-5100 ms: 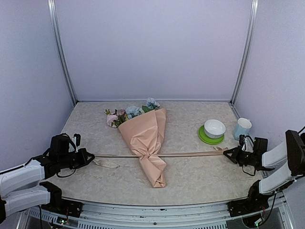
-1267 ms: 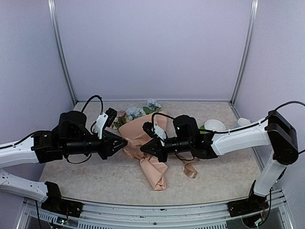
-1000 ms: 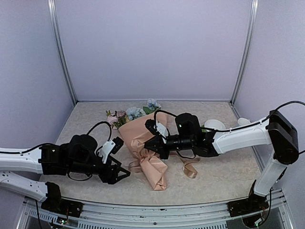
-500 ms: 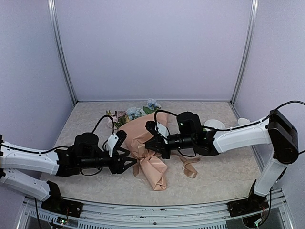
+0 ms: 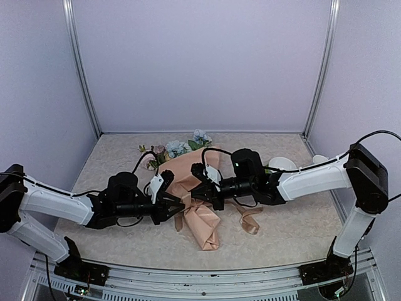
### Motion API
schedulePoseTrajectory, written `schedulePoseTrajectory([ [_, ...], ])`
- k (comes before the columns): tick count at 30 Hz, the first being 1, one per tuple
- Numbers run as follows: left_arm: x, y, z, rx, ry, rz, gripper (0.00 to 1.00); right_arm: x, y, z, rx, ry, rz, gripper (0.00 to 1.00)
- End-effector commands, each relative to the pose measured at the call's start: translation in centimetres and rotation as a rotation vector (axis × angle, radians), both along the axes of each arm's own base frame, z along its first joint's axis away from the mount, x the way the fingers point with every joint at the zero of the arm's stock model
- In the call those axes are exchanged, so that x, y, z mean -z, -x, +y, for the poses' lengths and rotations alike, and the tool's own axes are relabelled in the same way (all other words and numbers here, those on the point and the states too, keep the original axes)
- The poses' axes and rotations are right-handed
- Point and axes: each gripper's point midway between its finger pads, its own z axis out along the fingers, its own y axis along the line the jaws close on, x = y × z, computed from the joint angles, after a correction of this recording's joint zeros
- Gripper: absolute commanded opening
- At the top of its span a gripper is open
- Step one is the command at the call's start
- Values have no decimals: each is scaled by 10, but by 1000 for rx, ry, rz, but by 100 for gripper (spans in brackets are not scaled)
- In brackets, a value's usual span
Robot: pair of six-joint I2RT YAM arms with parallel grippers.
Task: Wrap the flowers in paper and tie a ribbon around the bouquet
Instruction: Cross the half-tied ribbon over the folded bouquet.
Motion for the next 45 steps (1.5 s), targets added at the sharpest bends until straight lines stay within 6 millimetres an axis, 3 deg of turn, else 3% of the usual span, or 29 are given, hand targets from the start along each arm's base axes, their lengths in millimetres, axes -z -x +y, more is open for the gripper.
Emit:
schedulePoseTrajectory([
  [1, -24, -5, -14, 48, 69, -44, 31, -3, -2, 4, -14, -15, -6, 0],
  [7, -10, 6, -27, 138, 65, 38, 31, -2, -6, 6, -3, -14, 0, 0],
  [12, -10, 9, -33, 161, 85, 71, 24, -1, -9, 6, 15, -7, 4, 0],
  [13, -11, 9, -33, 160, 90, 73, 26, -1, -10, 5, 20, -7, 5, 0],
  [15, -11, 9, -32, 153, 96, 70, 39, 0, -10, 5, 24, -4, 8, 0],
  [18, -13, 7, -32, 143, 106, 60, 41, 1, -10, 6, 23, -2, 13, 0],
  [20, -15, 7, -33, 140, 113, 58, 34, 3, -10, 6, 23, -1, 19, 0],
  [23, -15, 9, -34, 147, 109, 57, 4, 2, -10, 5, 24, -3, 23, 0],
  [24, -14, 9, -32, 140, 102, 60, 0, 1, -11, 4, 27, -5, 24, 0],
  [26, -15, 12, -28, 137, 95, 69, 0, 0, -12, 2, 38, -13, 27, 0],
  [28, -17, 17, -23, 146, 96, 76, 0, 1, -10, 2, 26, -21, 28, 16],
  [30, -23, 22, -20, 155, 101, 70, 0, 6, -7, 4, 9, -24, 51, 25],
  [36, -40, 27, -13, 155, 110, 29, 0, 22, -5, 16, -20, -22, 110, 29],
  [41, -34, 29, -11, 153, 87, 42, 0, 21, -3, 20, -31, -60, 127, 35],
  [43, -31, 31, -10, 155, 78, 60, 0, 23, -6, 21, -20, -56, 134, 27],
  [45, -28, 35, -8, 158, 76, 75, 0, 23, -8, 21, -3, -56, 136, 10],
])
